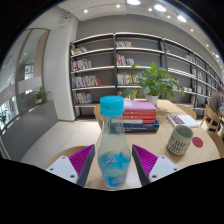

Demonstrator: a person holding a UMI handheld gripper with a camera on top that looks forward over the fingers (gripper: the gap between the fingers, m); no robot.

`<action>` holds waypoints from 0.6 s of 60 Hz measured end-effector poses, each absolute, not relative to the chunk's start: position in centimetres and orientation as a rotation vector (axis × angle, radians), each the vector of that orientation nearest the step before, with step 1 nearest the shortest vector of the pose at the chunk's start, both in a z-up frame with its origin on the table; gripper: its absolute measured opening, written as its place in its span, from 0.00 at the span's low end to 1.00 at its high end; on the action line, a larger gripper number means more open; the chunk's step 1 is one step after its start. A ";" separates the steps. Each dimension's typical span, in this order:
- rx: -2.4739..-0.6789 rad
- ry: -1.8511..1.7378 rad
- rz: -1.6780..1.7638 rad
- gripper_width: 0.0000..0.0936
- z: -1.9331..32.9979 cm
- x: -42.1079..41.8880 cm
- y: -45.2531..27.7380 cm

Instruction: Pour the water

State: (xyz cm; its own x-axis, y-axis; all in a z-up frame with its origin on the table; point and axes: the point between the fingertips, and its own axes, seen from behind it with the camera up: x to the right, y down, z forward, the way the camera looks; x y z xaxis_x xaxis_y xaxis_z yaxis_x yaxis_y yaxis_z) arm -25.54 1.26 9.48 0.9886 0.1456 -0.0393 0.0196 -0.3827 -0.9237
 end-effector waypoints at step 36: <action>-1.758 0.036 0.352 0.43 10.8 -24.9 4.6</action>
State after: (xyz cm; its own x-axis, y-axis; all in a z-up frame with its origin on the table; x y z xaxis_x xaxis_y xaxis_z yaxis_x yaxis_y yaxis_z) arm -24.91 4.64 10.82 0.9526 0.1669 -0.2545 -0.2156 -0.2205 -0.9513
